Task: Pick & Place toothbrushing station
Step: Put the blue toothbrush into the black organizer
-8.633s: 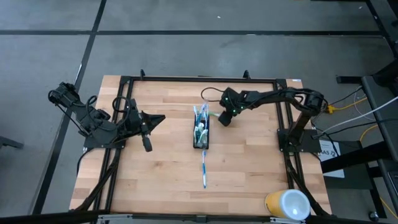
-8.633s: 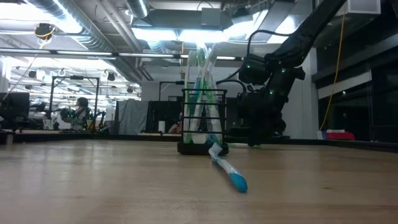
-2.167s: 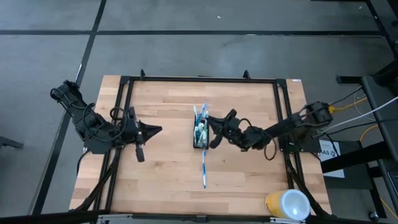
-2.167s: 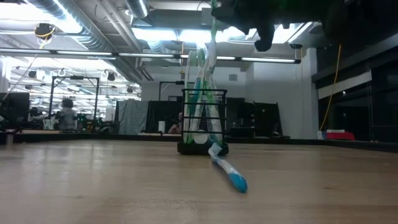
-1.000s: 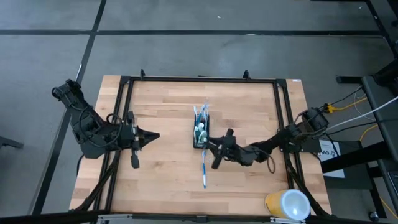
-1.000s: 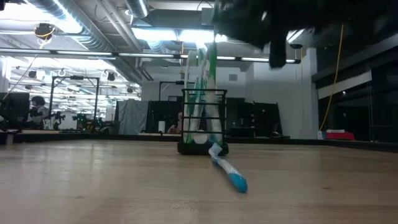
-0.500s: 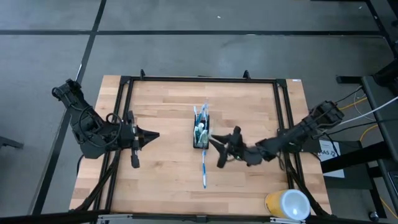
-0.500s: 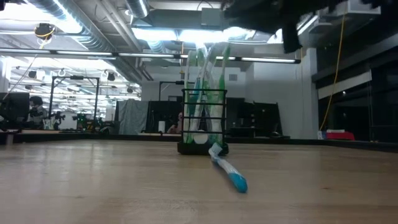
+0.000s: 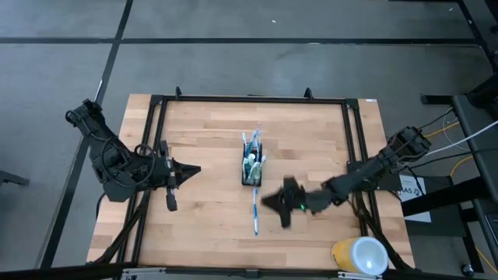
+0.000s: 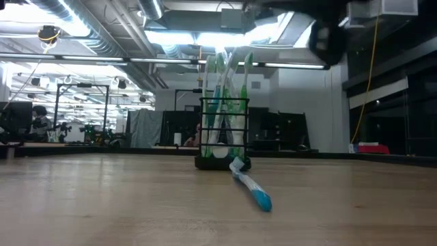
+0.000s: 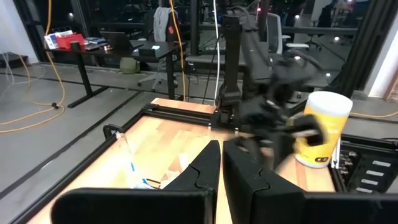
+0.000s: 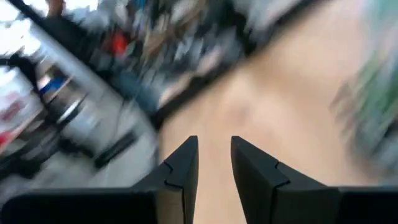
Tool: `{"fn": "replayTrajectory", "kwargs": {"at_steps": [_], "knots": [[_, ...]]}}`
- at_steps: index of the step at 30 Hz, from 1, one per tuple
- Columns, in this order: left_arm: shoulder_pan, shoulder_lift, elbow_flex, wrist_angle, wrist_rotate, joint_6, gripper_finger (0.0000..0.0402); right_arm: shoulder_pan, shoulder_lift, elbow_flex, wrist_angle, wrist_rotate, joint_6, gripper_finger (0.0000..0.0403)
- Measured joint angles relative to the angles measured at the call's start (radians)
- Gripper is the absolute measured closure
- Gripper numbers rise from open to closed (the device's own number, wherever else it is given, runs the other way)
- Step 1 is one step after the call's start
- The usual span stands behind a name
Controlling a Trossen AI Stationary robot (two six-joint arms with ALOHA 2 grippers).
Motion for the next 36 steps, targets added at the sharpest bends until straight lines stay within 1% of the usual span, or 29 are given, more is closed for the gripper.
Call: {"fn": "replayTrajectory", "kwargs": {"at_steps": [2,5,7,9,11,14,17,20,23,30,36], "knots": [[0.000,0.000,0.000,-0.002,-0.011,0.000,0.0386,0.051,0.001,0.045,-0.160,-0.045,0.143,0.0307],[0.003,0.000,0.000,-0.002,-0.024,0.006,0.0386,0.106,0.001,0.173,-0.495,-0.045,0.316,0.0307],[0.011,0.000,0.000,-0.002,-0.034,0.008,0.0386,0.110,0.002,0.261,-0.679,-0.046,0.412,0.0307],[0.017,0.000,0.000,-0.002,-0.048,0.008,0.0386,0.087,0.018,0.340,-0.797,-0.052,0.481,0.0307],[0.018,-0.001,0.000,-0.002,-0.060,0.009,0.0386,0.047,0.050,0.403,-0.906,-0.110,0.539,0.0307],[0.017,-0.001,0.000,0.002,-0.066,0.023,0.0386,-0.016,0.133,0.470,-1.022,-0.257,0.608,0.0307],[0.017,-0.001,0.000,0.013,-0.067,0.043,0.0386,-0.064,0.224,0.500,-1.045,-0.357,0.647,0.0307],[0.013,-0.001,0.000,0.045,-0.068,0.069,0.0386,-0.091,0.299,0.528,-1.038,-0.410,0.661,0.0307],[0.000,-0.001,0.000,0.085,-0.069,0.106,0.0386,-0.106,0.348,0.560,-1.036,-0.413,0.671,0.0307],[-0.031,-0.001,0.000,0.119,-0.070,0.155,0.0386,-0.118,0.476,0.650,-1.030,-0.479,0.677,0.0307],[-0.052,-0.002,0.000,0.123,-0.070,0.159,0.0386,-0.116,0.585,0.724,-1.062,-0.521,0.677,0.0307]]}}
